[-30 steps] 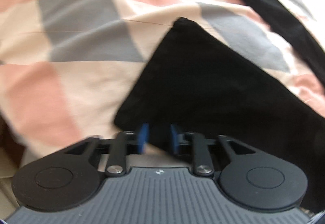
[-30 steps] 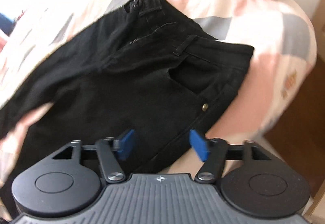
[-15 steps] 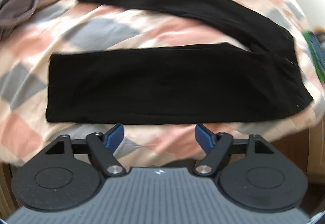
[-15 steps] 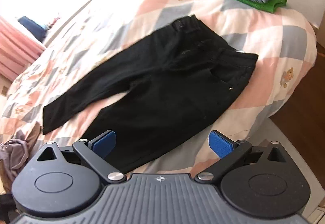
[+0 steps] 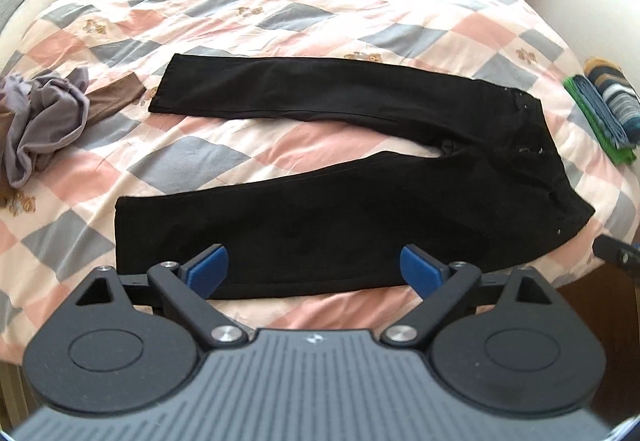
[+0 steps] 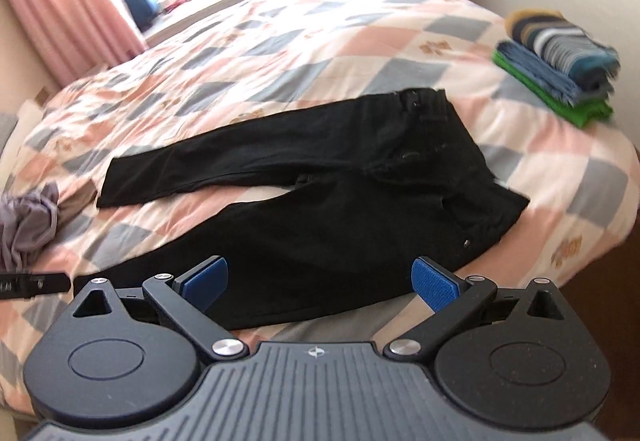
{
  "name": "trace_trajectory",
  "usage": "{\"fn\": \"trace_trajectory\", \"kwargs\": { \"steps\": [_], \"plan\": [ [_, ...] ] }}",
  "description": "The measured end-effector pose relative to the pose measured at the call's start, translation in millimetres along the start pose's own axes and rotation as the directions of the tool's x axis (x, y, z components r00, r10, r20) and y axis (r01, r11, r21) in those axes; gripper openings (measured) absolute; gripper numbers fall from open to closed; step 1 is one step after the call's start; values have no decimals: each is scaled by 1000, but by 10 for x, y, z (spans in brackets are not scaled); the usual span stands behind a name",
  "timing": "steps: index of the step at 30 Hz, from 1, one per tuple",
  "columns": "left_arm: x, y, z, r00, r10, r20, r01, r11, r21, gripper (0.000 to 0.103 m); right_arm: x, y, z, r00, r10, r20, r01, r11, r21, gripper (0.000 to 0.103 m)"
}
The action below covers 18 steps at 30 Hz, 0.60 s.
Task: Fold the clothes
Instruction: 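Open both tools and withdraw from the flattened jeans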
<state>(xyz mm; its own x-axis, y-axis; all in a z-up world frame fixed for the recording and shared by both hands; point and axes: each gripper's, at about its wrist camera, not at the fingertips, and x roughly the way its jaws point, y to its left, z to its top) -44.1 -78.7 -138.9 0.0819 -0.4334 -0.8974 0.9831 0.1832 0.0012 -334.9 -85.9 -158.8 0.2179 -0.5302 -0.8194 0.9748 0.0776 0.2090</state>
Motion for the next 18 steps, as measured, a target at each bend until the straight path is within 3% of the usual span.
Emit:
{"fn": "trace_trajectory", "kwargs": {
  "steps": [4,18],
  "plan": [
    [-130,-209,-61,1000,-5,17,6,999,-41,92,-44,-106,74,1000,12,-11,-13,996,-90,101],
    [-530,-751,-438,994,88,67,-74,979,-189,95,-77,-467,218,992,78,-97,-102,955,-278,101]
  ]
}}
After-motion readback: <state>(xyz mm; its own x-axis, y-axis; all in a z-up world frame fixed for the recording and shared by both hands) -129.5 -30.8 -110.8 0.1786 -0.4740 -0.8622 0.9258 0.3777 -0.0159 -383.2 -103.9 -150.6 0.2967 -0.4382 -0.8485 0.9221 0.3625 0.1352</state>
